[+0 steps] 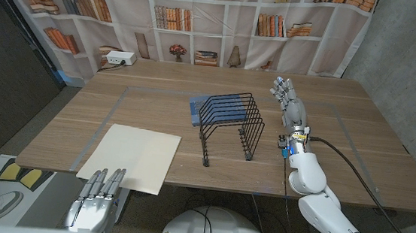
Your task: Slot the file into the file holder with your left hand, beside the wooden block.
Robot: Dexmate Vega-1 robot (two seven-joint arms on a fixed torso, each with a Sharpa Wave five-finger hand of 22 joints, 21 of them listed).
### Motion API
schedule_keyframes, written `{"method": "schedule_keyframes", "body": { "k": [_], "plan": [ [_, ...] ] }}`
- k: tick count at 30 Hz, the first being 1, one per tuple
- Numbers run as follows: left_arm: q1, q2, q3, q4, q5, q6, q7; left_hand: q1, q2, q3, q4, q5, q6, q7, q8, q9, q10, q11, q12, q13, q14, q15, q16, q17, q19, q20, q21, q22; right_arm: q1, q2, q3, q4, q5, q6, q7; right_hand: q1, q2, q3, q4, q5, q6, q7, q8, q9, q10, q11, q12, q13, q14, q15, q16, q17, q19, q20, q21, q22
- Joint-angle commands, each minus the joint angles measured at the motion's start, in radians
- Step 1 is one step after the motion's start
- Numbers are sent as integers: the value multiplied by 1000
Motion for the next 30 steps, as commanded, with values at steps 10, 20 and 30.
{"method": "schedule_keyframes", "body": {
  "k": [10,20,30],
  "plan": [
    [-183,-16,74,160,-135,-57,123,14,14,19,7,-30,31,6,8,5,21,6,15,2,15,-86,11,3,6,-71,7,4,21,19,-25,52,21,12,25,-9,-1,-5,0,8,6,-2,-2,3,14,3,2,5,16,-2,1,3,15,-29,-5,4],
    [-194,-15,23,187,-143,-264,123,-61,-27,-12,58,-74,109,-37,31,6,94,-13,33,1,88,-159,22,-1,81,-128,33,-2,11,22,-24,46,12,7,6,-10,-1,-6,-1,8,7,-2,-2,3,18,5,3,5,19,-2,1,3,17,-29,-8,5],
    [-207,57,53,181,-194,-287,123,-72,-50,-27,59,-73,146,-58,41,4,120,-21,34,0,111,-178,18,-3,103,-138,33,-5,-2,30,-25,44,-4,9,-15,-10,0,-6,-2,8,8,-2,-3,3,20,7,2,5,21,-3,1,3,19,-28,-11,5]
  ]
}}
